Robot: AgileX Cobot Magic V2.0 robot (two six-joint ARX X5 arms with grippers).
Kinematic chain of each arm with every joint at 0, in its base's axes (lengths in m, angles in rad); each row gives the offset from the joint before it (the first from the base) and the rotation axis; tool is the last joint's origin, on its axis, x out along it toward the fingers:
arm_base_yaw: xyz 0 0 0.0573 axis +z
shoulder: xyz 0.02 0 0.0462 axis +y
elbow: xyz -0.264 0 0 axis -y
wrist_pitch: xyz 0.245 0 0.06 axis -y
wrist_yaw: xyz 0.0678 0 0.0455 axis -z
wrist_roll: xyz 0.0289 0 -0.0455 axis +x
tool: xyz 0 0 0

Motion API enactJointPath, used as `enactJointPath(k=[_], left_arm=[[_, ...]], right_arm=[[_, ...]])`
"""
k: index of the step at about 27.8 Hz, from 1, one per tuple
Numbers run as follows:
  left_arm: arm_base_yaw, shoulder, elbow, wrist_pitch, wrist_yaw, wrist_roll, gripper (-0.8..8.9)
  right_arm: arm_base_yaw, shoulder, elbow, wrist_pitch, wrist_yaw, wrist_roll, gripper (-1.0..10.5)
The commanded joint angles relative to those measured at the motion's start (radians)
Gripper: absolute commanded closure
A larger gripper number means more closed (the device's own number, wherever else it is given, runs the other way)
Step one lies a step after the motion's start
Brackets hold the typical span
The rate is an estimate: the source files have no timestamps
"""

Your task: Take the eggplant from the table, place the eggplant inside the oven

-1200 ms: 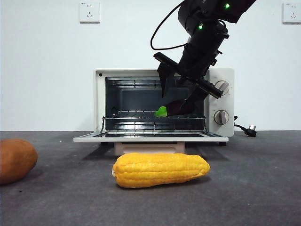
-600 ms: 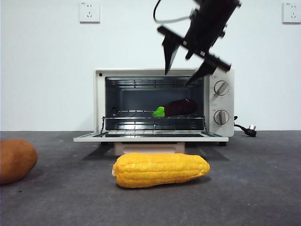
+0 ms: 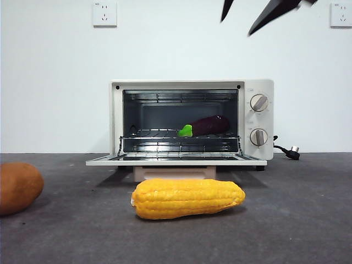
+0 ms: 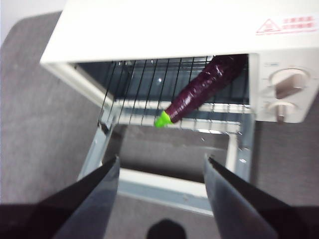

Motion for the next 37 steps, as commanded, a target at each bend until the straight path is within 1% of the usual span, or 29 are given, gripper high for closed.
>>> enactJointPath(k=[1, 12, 20, 28, 29, 30, 32, 34, 36, 37], left_arm=[[-0.004, 0.0, -0.01, 0.004, 0.001, 0.012, 8.19], [-0.004, 0.016, -0.01, 0.005, 0.001, 0.012, 8.19], [-0.004, 0.025, -0.01, 0.013, 0.002, 0.011, 8.19], [-0.004, 0.025, -0.01, 0.018, 0.002, 0.011, 8.19], [-0.004, 0.025, -0.01, 0.02, 0.002, 0.011, 8.19], [-0.004, 0.025, -0.01, 0.025, 0.002, 0.011, 8.19], [-0.004, 0.028, -0.01, 0.031, 0.002, 0.011, 8.19], [-0.004, 0.035, -0.01, 0.037, 0.002, 0.011, 8.19], [-0.004, 0.046, -0.01, 0.048, 0.001, 0.011, 8.19], [-0.004, 0.054, -0.01, 0.055, 0.001, 0.011, 8.19]], right_arm=[[0.001, -0.059, 0.004, -0.044, -0.001, -0.087, 6.6], [0.001, -0.314, 0.004, -0.255, -0.003, -0.163, 6.6], [0.001, -0.486, 0.004, -0.393, -0.004, -0.172, 6.6], [0.001, -0.594, 0.004, -0.488, -0.004, -0.171, 6.7], [0.001, -0.595, 0.004, -0.501, -0.004, -0.171, 6.8], [0.001, -0.604, 0.004, -0.521, -0.011, -0.171, 7.2], [0.001, -0.612, 0.004, -0.554, -0.027, -0.174, 8.3], [0.001, -0.618, 0.004, -0.585, -0.038, -0.189, 9.2], [0.001, -0.62, 0.004, -0.607, -0.048, -0.197, 9.6], [0.001, -0.62, 0.004, -0.617, -0.059, -0.2, 9.6]])
